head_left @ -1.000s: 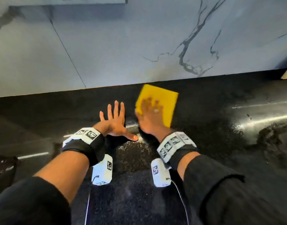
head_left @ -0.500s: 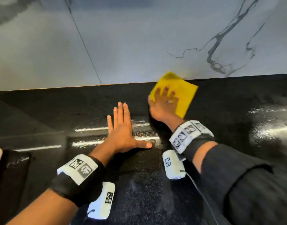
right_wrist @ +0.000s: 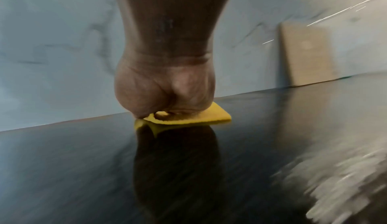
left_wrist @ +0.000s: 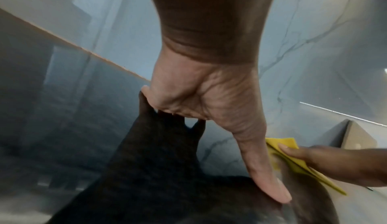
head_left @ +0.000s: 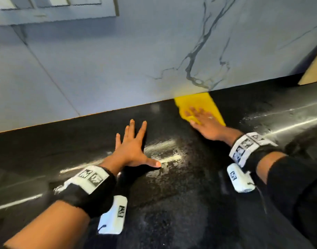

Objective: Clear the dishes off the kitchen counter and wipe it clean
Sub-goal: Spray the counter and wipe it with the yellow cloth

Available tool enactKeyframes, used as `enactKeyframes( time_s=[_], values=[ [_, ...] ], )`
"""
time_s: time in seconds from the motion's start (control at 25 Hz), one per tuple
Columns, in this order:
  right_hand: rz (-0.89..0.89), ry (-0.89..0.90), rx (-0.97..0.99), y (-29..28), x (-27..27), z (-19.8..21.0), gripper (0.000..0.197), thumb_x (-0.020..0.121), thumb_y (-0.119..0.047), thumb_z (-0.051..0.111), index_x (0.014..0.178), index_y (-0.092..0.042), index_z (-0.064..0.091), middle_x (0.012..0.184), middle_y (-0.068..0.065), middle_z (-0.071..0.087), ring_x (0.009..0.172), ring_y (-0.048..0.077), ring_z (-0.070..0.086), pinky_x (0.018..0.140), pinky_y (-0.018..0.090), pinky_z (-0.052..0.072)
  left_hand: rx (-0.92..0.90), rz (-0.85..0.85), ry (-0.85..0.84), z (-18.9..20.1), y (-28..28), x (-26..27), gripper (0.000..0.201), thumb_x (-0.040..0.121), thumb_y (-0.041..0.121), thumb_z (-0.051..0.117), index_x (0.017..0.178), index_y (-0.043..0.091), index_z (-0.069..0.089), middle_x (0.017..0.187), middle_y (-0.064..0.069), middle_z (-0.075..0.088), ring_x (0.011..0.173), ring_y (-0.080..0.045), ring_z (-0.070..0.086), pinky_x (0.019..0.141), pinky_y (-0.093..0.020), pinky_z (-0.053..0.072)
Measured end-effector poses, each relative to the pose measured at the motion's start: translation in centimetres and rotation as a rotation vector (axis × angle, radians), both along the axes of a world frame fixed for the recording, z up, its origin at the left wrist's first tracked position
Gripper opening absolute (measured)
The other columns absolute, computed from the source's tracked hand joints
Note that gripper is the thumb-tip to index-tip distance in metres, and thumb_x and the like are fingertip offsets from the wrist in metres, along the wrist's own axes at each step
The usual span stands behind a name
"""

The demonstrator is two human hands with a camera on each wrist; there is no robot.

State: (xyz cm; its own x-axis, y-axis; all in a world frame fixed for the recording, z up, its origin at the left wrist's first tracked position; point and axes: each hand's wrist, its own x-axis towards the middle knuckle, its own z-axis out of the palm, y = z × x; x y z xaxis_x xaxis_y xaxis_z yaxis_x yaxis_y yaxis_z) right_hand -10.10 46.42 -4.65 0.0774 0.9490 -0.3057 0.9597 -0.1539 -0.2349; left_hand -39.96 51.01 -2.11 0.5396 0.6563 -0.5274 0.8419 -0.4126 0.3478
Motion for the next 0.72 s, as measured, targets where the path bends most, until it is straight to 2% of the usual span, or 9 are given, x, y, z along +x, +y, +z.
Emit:
enactKeyframes(
  time_s=[0.12,0.2,0.28,0.36,0.44,0.52,0.6,0.64,0.72],
  values=[
    [-0.539,0.018,-0.078,-1.8,8.0,0.9,0.056,0.105,-0.045,0.02,0.155,-0.032,-0.001,0.164,-0.002,-0.005,0.15,0.031,-0.003,0.12,0.052,0.002,-0.057,0.003,0.086,-1.0,-0.5,5.0,0.157,0.033,0.089,0.071,0.139,0.046,-0.037,0.14,-0.008,-0.055,0.13,-0.037,-0.048,0.099,-0.072,-0.024],
    [-0.694,0.011,-0.062,-1.4,6.7,0.8,0.055,0.104,-0.049,0.019,0.155,-0.036,0.001,0.164,-0.004,-0.007,0.149,0.036,-0.008,0.116,0.06,-0.002,-0.081,0.025,0.118,-1.2,-0.3,5.9,0.159,0.032,0.087,0.073,0.136,0.047,-0.04,0.137,-0.008,-0.058,0.128,-0.037,-0.05,0.097,-0.075,-0.023],
    [-0.597,0.032,-0.045,0.2,2.2,0.5,0.054,0.103,-0.051,0.017,0.153,-0.041,-0.001,0.163,-0.002,-0.012,0.147,0.04,-0.013,0.114,0.064,-0.007,-0.086,0.039,0.125,-0.9,-0.2,5.9,0.16,0.031,0.085,0.075,0.135,0.049,-0.041,0.137,-0.007,-0.058,0.128,-0.037,-0.05,0.099,-0.076,-0.022],
    [-0.317,0.051,-0.038,0.8,-3.7,0.0,0.053,0.103,-0.051,0.015,0.152,-0.044,-0.004,0.162,-0.003,-0.017,0.147,0.039,-0.018,0.113,0.063,-0.011,-0.075,0.035,0.138,-1.2,-0.2,5.8,0.16,0.028,0.086,0.074,0.134,0.05,-0.041,0.138,-0.006,-0.058,0.129,-0.036,-0.049,0.1,-0.077,-0.019],
    [-0.015,0.062,-0.028,-0.8,-8.5,-0.2,0.052,0.103,-0.052,0.014,0.151,-0.047,-0.005,0.161,-0.009,-0.021,0.146,0.031,-0.023,0.113,0.058,-0.017,-0.068,0.039,0.14,-1.2,-0.2,5.9,0.16,0.029,0.086,0.074,0.135,0.05,-0.04,0.139,-0.006,-0.058,0.13,-0.036,-0.049,0.101,-0.077,-0.017],
    [0.135,0.096,-0.004,-3.2,-8.5,-0.4,0.05,0.103,-0.051,0.015,0.15,-0.049,-0.003,0.16,-0.015,-0.02,0.145,0.019,-0.025,0.113,0.05,-0.02,-0.068,0.038,0.133,-1.2,-0.1,5.8,0.159,0.03,0.086,0.074,0.137,0.05,-0.038,0.139,-0.005,-0.057,0.13,-0.036,-0.048,0.102,-0.076,-0.017],
    [0.086,0.083,0.011,-5.8,-4.5,-0.7,0.05,0.103,-0.05,0.016,0.149,-0.049,-0.003,0.16,-0.017,-0.016,0.145,0.014,-0.022,0.115,0.045,-0.018,-0.074,0.044,0.125,-1.2,-0.2,5.7,0.159,0.028,0.086,0.074,0.137,0.051,-0.037,0.141,-0.006,-0.055,0.132,-0.036,-0.047,0.102,-0.075,-0.018],
    [-0.046,0.092,-0.001,-7.3,-2.2,-0.7,0.051,0.104,-0.049,0.017,0.149,-0.047,-0.005,0.161,-0.015,-0.013,0.147,0.016,-0.018,0.116,0.045,-0.016,-0.073,0.042,0.121,-1.2,-0.2,5.7,0.159,0.027,0.087,0.074,0.137,0.052,-0.036,0.143,-0.006,-0.054,0.133,-0.037,-0.045,0.102,-0.075,-0.018],
    [-0.497,0.119,0.044,-10.1,1.9,-0.2,0.056,0.104,-0.046,0.019,0.152,-0.036,-0.008,0.164,-0.007,-0.002,0.15,0.018,-0.01,0.118,0.045,-0.011,-0.065,0.031,0.112,-0.9,-0.6,5.6,0.16,0.025,0.088,0.072,0.138,0.052,-0.034,0.145,-0.007,-0.051,0.135,-0.037,-0.043,0.103,-0.074,-0.018]
  ],
)
